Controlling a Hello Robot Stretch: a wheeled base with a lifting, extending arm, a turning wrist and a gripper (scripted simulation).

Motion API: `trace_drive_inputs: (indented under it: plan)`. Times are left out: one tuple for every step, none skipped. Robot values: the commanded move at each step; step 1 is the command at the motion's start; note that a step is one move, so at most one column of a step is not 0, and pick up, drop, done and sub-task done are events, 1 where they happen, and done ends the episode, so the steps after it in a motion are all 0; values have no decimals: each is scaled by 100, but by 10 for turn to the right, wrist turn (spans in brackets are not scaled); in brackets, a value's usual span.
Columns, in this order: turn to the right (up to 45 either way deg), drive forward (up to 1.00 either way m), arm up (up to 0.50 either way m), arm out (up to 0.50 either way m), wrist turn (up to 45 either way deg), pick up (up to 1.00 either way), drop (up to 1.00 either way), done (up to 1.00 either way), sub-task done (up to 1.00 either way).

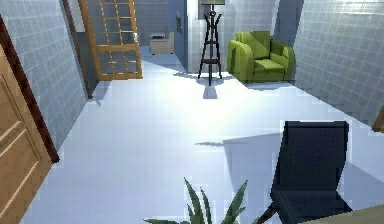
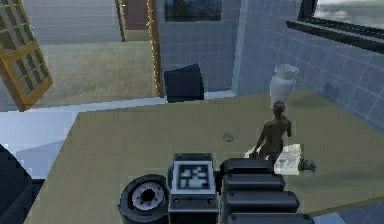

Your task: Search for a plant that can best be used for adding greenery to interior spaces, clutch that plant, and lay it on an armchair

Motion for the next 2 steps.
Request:
trace_drive_inputs:
  plan:
    - [450,0,0,0,0,0,0,0,0]
    - [270,0,0,0,0,0,0,0,0]
